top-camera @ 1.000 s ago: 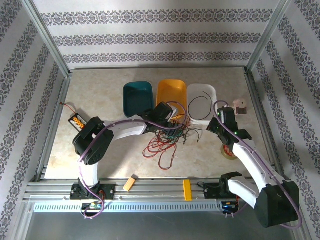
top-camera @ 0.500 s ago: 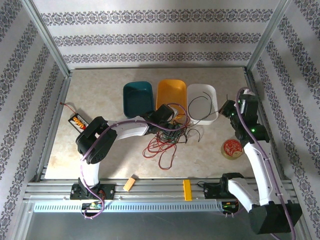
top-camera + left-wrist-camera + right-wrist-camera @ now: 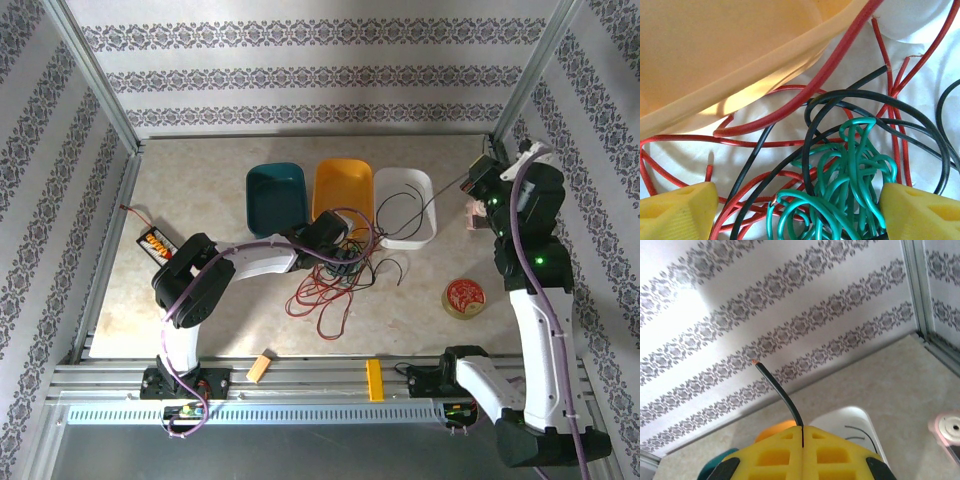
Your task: Untangle the cables
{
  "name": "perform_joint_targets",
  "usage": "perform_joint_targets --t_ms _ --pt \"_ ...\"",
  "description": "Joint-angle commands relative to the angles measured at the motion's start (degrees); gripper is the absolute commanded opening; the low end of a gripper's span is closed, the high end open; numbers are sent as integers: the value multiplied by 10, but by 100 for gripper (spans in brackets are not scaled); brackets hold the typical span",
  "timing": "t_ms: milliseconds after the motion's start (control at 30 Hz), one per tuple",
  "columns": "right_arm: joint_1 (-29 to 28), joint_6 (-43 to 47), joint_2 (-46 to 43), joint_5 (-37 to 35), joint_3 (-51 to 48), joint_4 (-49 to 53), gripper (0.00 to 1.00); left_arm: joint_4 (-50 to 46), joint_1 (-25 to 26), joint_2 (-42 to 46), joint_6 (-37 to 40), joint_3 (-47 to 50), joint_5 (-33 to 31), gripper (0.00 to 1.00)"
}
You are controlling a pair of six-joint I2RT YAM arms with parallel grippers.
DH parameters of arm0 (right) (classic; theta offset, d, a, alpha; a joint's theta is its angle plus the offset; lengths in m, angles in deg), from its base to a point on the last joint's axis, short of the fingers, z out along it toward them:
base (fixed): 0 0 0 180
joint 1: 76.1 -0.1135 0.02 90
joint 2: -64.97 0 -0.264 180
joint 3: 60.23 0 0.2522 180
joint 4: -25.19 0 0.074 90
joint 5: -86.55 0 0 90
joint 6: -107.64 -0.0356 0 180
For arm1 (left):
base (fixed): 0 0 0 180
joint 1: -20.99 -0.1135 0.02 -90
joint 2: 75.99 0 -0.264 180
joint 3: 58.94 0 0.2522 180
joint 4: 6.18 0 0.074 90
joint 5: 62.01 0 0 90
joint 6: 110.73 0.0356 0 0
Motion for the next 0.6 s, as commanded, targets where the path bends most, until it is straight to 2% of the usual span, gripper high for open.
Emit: perform_joint_targets --t_ms 0,500,567 --pt "4 22 3 -17 33 -23 0 -103 -3 -32 10 42 -58 84" --pt "28 106 7 -137 121 12 0 -103 -4 -32 10 60 -59 84" --pt "32 109 14 -135 130 12 0 -101 -4 -29 12 66 -58 84"
